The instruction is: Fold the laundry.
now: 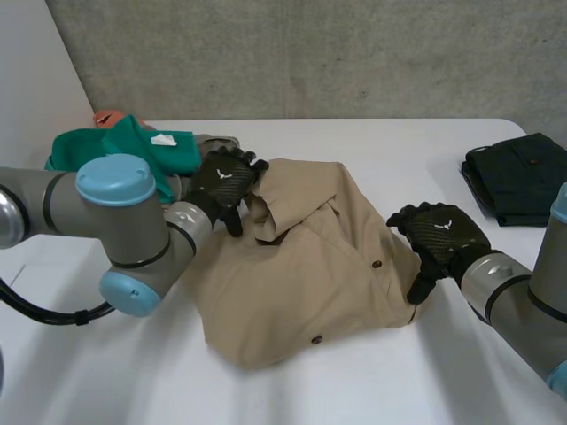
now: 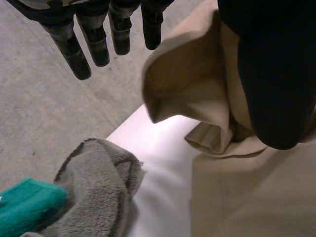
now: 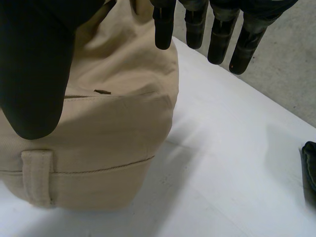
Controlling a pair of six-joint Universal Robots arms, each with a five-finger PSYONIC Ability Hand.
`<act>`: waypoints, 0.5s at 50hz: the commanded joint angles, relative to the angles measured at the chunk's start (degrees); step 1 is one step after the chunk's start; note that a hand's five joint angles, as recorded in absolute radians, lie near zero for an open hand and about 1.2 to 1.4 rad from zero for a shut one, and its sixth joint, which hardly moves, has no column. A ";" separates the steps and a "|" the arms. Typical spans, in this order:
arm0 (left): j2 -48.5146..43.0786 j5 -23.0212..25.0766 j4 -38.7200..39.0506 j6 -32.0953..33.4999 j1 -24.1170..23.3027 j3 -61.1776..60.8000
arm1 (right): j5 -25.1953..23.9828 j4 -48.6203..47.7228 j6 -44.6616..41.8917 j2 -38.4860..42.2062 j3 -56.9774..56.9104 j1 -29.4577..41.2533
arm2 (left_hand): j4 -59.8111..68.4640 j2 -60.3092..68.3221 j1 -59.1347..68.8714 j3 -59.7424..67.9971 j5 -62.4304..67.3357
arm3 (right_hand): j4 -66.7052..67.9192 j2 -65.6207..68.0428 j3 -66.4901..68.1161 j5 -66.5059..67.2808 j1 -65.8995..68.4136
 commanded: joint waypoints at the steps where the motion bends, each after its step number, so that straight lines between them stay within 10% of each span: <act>1: -0.83 0.56 0.18 -0.45 -2.67 0.20 | 0.46 0.22 0.60 0.74 0.17 0.24 | -0.66 -0.54 0.07 -1.05 -1.82 | -3.44 -2.43 -2.23 -3.39 -1.42; 14: -7.06 0.39 0.88 -0.54 -5.92 6.08 | 0.46 0.13 0.43 6.18 -0.27 0.68 | 9.06 9.18 9.78 8.67 7.90 | -1.37 -0.36 -0.16 -1.32 0.65; 20: -9.70 -2.95 2.11 -0.63 -5.75 12.84 | 0.55 0.13 -1.15 11.64 -4.57 0.86 | 67.72 67.84 68.44 67.33 66.56 | 64.98 65.99 66.19 65.03 67.00; 25: -9.27 -4.71 7.03 -0.54 -5.13 17.77 | 2.30 -0.57 -4.22 11.73 -10.98 0.77 | 68.45 68.57 69.18 68.07 67.29 | 66.56 67.57 67.77 66.61 68.58</act>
